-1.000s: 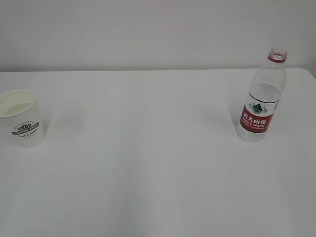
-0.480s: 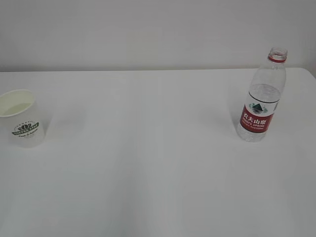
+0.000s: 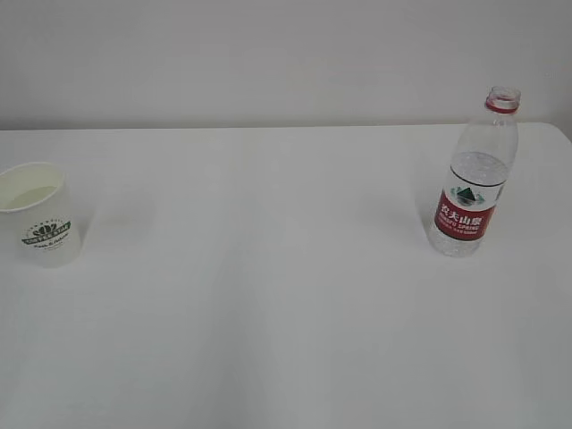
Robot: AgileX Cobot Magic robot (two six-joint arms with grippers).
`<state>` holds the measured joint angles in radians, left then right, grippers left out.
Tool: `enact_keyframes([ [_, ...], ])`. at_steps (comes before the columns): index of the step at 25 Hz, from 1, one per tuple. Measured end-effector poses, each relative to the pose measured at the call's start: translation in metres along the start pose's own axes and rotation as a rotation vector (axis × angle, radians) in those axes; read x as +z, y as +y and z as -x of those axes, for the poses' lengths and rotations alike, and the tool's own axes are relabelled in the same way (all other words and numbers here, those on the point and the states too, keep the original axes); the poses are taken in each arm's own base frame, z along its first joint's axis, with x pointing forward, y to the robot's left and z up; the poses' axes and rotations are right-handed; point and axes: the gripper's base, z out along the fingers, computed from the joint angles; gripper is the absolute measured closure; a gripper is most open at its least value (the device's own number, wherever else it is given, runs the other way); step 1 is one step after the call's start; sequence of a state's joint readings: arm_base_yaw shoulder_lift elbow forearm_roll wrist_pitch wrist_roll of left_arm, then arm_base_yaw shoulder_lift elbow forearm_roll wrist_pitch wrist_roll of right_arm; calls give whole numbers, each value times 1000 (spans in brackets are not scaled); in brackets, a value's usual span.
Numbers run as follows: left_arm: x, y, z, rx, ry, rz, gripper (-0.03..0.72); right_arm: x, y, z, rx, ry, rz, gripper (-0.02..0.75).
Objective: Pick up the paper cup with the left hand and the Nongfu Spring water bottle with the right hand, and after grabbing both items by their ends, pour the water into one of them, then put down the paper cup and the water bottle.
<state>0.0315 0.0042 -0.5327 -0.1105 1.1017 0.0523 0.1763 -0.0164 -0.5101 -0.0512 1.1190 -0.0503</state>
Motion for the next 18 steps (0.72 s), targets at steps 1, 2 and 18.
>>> enact_keyframes([
  [1,0,0,0,0,0,0,447,0,0,0,0,0,0,148],
  [2,0,0,0,0,0,0,447,0,0,0,0,0,0,148],
  [18,0,0,0,0,0,0,447,0,1,0,8,-1,13,148],
])
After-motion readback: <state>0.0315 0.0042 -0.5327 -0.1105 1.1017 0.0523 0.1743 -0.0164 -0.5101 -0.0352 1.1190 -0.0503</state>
